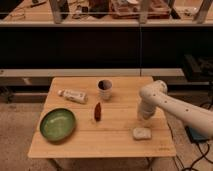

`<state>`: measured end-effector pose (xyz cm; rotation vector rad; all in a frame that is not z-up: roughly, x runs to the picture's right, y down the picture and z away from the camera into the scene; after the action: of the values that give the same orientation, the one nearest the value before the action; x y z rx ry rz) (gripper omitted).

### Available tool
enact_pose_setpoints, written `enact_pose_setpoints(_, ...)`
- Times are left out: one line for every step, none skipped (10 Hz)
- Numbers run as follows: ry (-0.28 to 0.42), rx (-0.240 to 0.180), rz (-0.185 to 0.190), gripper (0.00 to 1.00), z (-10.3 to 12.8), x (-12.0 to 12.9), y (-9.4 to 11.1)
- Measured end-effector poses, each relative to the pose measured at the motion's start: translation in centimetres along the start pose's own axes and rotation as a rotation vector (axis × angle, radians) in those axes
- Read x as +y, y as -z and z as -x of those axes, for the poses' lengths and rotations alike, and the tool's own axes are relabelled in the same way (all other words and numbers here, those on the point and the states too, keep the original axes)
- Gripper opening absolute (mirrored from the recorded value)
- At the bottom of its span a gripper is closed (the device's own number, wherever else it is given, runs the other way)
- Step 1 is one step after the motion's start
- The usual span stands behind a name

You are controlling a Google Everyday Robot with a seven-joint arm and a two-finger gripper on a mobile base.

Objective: Place the white sponge in the ceramic bowl

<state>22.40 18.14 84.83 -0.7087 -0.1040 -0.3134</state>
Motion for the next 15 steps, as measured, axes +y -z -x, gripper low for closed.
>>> enact_pose_setpoints(-0.002, -0.004, -0.007, 0.59, 0.1, -0.1, 0.2)
enact_pose_setpoints(-0.002, -0.038, -0.016, 0.70, 0.0, 0.3, 0.4)
enact_pose_setpoints(0.007, -0.082, -0.032, 0.78, 0.2, 1.3, 0.9)
enact_pose_setpoints(0.014, -0.103, -0.054, 0.80, 0.6, 2.0, 1.6)
enact_pose_setpoints(0.018, -0.120, -0.062, 0.80, 0.7, 3.4, 2.6)
enact_pose_setpoints(0.012, -0.137, -0.063, 0.80, 0.3, 4.6, 3.5)
enact_pose_setpoints(0.008, -0.150, -0.053, 0.80, 0.0, 5.1, 3.7)
enact_pose_setpoints(0.000, -0.163, -0.044, 0.80, -0.4, 5.2, 3.5)
enact_pose_setpoints(-0.020, -0.169, -0.018, 0.80, -1.0, 6.0, 3.2)
enact_pose_setpoints(-0.037, -0.172, 0.002, 0.80, -0.9, 6.4, 2.9)
enact_pose_setpoints(-0.054, -0.172, 0.019, 0.80, -0.6, 6.8, 2.6)
enact_pose_setpoints(-0.076, -0.176, 0.033, 0.80, -0.1, 7.4, 2.2)
enact_pose_setpoints(-0.106, -0.175, 0.037, 0.80, 0.3, 8.3, 1.8)
enact_pose_setpoints(-0.122, -0.176, 0.033, 0.80, 0.6, 8.7, 1.7)
enact_pose_setpoints(-0.136, -0.175, 0.032, 0.80, 1.0, 8.9, 1.4)
